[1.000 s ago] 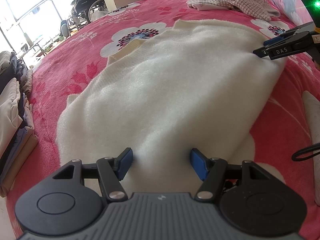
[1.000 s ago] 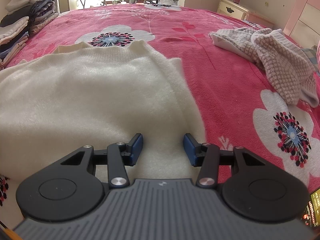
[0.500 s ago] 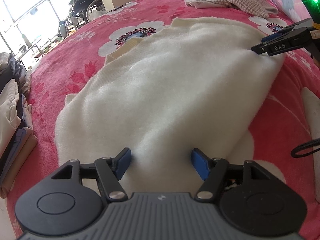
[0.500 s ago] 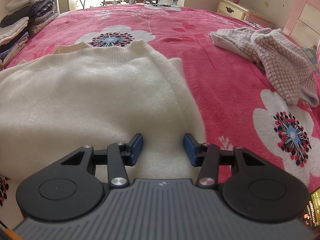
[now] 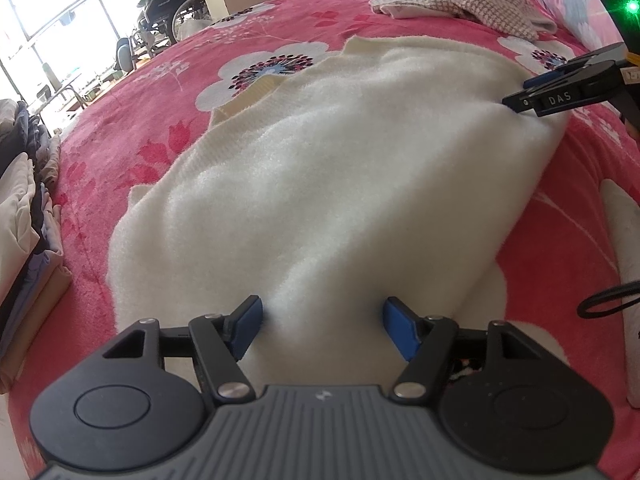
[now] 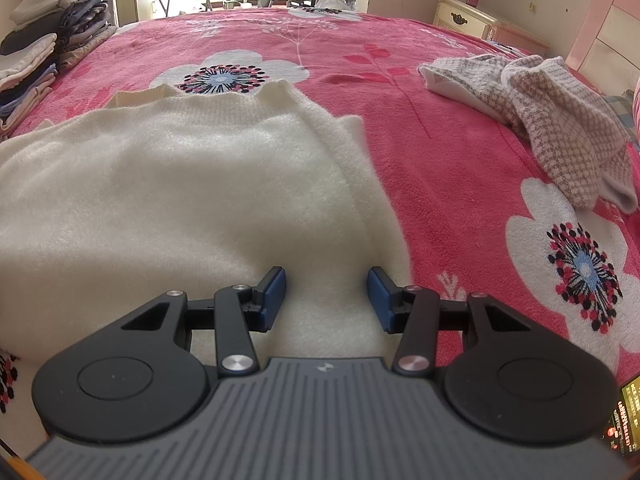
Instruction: Fold clothes
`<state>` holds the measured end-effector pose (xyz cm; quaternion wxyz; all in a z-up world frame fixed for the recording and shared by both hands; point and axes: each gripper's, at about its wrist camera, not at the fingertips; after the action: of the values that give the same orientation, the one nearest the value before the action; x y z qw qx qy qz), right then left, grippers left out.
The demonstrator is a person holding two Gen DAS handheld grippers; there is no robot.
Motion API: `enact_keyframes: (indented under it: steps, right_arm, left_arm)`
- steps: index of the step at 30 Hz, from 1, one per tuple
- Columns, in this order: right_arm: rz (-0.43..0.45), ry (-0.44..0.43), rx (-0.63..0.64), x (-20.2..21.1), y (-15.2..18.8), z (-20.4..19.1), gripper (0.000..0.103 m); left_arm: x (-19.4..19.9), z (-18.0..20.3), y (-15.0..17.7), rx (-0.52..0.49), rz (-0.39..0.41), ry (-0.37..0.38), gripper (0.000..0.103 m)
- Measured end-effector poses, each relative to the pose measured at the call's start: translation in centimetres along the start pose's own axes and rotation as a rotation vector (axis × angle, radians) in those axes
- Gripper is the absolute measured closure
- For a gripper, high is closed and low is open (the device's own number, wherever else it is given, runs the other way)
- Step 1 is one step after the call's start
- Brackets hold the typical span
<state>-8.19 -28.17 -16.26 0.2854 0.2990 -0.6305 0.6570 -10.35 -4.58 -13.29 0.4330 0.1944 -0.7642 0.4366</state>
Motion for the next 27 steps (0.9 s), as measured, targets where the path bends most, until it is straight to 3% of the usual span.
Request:
enact_keyframes:
  steps: [19, 27]
  right_arm:
    - [0.007, -0.007, -0.001, 0.0, 0.1, 0.2, 0.058]
    - [0.006, -0.035, 0.0, 0.4, -0.3, 0.5, 0.057]
  left_arm:
    - [-0.1, 0.3, 0.1, -0.025, -0.001, -0.004, 0.032]
    - [0.8, -1.5, -0.3, 0.028, 0.031, 0.047, 0.033]
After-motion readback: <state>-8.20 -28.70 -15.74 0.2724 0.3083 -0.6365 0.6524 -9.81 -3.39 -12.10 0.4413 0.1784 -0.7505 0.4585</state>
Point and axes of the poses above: each gripper's, at about its wrist camera, not at the fingertips, and x roughly against the way its jaws point, z to its right, y to its underside, and after that the axes turned 4 degrees about -y, right-handed
